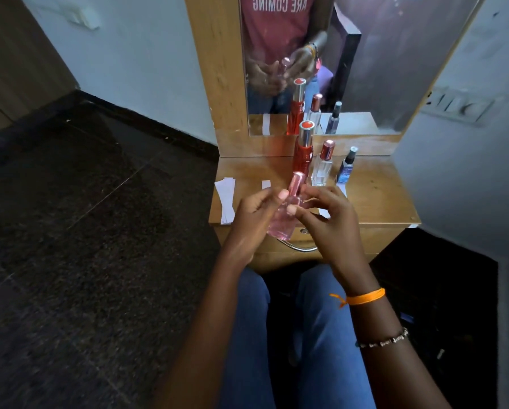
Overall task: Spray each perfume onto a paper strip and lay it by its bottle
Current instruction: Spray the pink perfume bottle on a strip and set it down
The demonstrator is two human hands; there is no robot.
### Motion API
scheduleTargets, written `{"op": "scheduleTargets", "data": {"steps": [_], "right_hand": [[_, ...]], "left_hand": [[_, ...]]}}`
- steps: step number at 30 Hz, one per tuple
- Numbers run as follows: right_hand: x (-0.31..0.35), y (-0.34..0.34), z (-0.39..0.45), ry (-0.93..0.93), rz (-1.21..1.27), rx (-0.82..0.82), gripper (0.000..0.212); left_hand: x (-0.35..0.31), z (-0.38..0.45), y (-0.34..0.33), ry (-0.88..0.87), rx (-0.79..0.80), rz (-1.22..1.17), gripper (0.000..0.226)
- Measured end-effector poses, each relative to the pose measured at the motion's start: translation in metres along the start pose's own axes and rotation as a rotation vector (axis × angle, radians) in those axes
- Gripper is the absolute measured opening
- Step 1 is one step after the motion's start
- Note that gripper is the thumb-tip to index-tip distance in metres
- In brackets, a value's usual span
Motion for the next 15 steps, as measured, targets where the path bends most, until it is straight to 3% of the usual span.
{"op": "scheduleTargets", "data": {"steps": [4, 7, 12, 15], "right_hand": [[0.004, 0.005, 0.001, -0.022, 0.101, 0.009, 0.023], [0.005, 0.009, 0.002, -0.022, 0.144, -0.008, 0.017], [0.017, 0.02, 0.002, 0.08, 0.138, 0.083, 0.024], [0.008, 0.042, 0.005, 0.09, 0.026, -0.05, 0.026]], "left_hand": [[-0.002, -0.004, -0.003, -0.044, 0.061, 0.161, 0.012], [-0.003, -0.009, -0.009, -0.015, 0.086, 0.124, 0.017], [0.001, -0.012, -0.015, 0.069, 0.101, -0.011, 0.019], [0.008, -0.01, -0.019, 0.062, 0.11, -0.032, 0.021]]}}
Point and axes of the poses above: each hand's wrist, its own z-axis towards the middle knuckle, its own y-axis out of the back of the hand, x = y × z, the point moved 4 cm from there along z, towards the middle knuckle, and after that the axes turned 14 degrees about x, right-handed, at the moved point
